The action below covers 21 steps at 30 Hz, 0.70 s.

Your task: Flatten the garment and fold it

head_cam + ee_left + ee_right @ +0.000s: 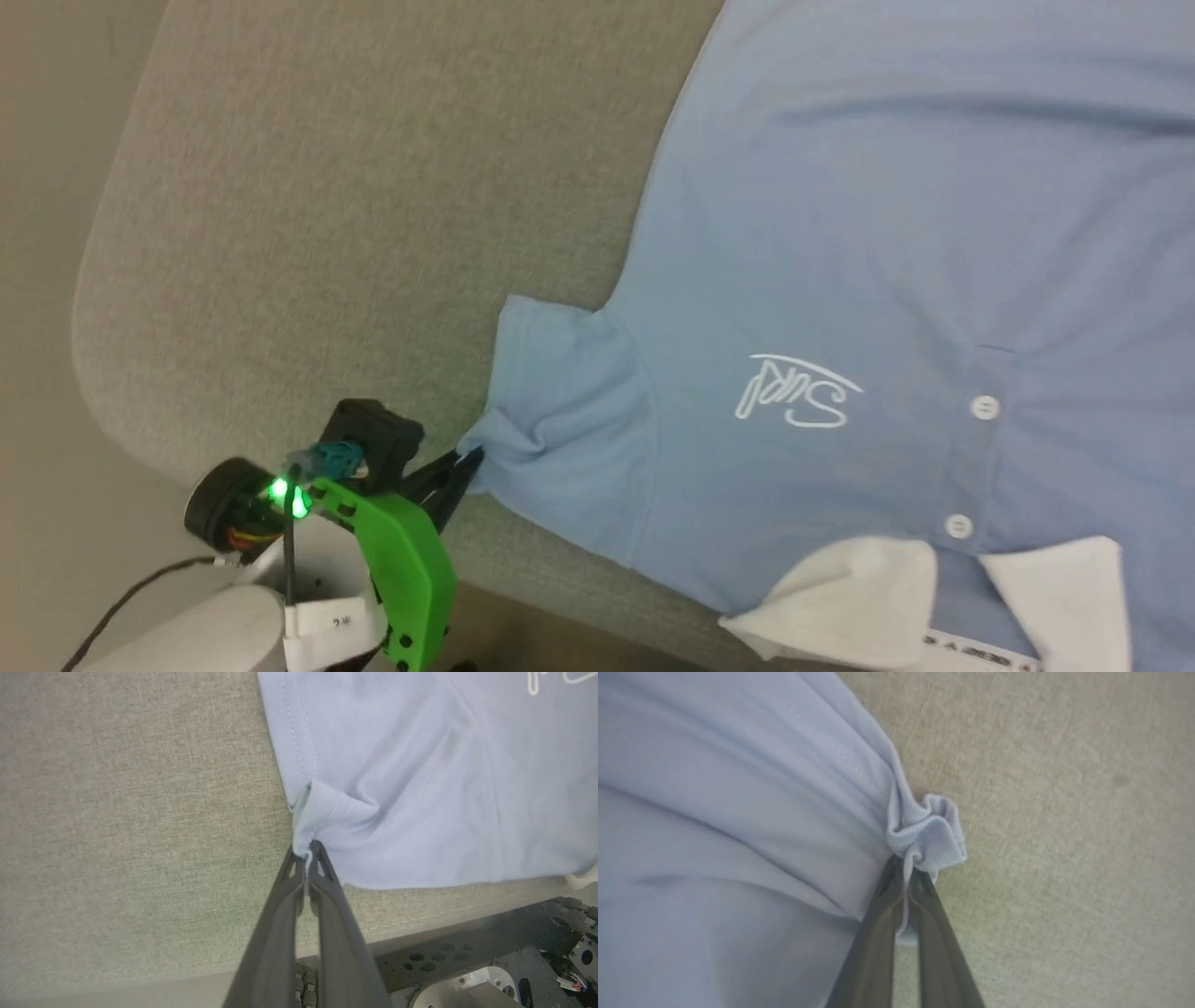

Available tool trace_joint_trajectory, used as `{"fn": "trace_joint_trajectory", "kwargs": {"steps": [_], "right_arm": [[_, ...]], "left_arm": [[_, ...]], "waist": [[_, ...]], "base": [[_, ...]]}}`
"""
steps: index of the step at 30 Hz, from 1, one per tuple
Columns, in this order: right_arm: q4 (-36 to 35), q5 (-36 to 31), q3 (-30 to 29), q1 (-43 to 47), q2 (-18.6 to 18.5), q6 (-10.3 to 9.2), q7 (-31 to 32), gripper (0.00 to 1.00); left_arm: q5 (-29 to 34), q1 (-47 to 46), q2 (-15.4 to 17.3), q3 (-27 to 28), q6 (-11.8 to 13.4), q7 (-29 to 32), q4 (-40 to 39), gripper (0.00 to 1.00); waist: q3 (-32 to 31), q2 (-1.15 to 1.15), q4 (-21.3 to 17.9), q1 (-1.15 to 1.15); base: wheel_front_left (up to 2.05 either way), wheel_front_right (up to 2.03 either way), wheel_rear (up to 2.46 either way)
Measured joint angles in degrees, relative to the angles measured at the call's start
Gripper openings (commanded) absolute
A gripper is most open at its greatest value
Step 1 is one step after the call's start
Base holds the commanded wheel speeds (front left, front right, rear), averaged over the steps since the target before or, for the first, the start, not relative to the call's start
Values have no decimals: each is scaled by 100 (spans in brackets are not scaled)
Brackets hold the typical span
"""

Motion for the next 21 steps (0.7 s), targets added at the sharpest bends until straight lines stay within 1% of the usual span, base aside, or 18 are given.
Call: {"fn": "trace_joint_trajectory", "kwargs": {"steps": [6,10,13,17,19,21], "right_arm": [[-47,501,-137,1310,23,1,-200,0],[-322,643,-290,2280,-41,1,-248,0],[-474,756,-570,2956,-27,1,-209,0],[-867,771,-1035,3748,68,1,-56,0],[-1098,732,-1229,4109,142,1,66,0],[-1335,650,-1440,4480,292,1,233,0]], "left_arm": [[-178,211,14,9,59,19,226,0],[-354,378,1,-18,100,4,337,0],[-412,475,-19,-26,115,-40,409,0],[-445,573,-45,-22,155,-92,458,0],[-475,599,-53,-18,156,-119,489,0],[-488,622,-58,-13,156,-135,519,0]], "waist": [[-610,0,-371,0],[-994,0,-633,0],[-1243,0,-819,0],[-1519,0,-1059,0],[-1630,0,-1156,0],[-1731,0,-1250,0]], "base": [[0,0,0],[0,0,0],[0,0,0],[0,0,0],[0,0,0],[0,0,0]]}}
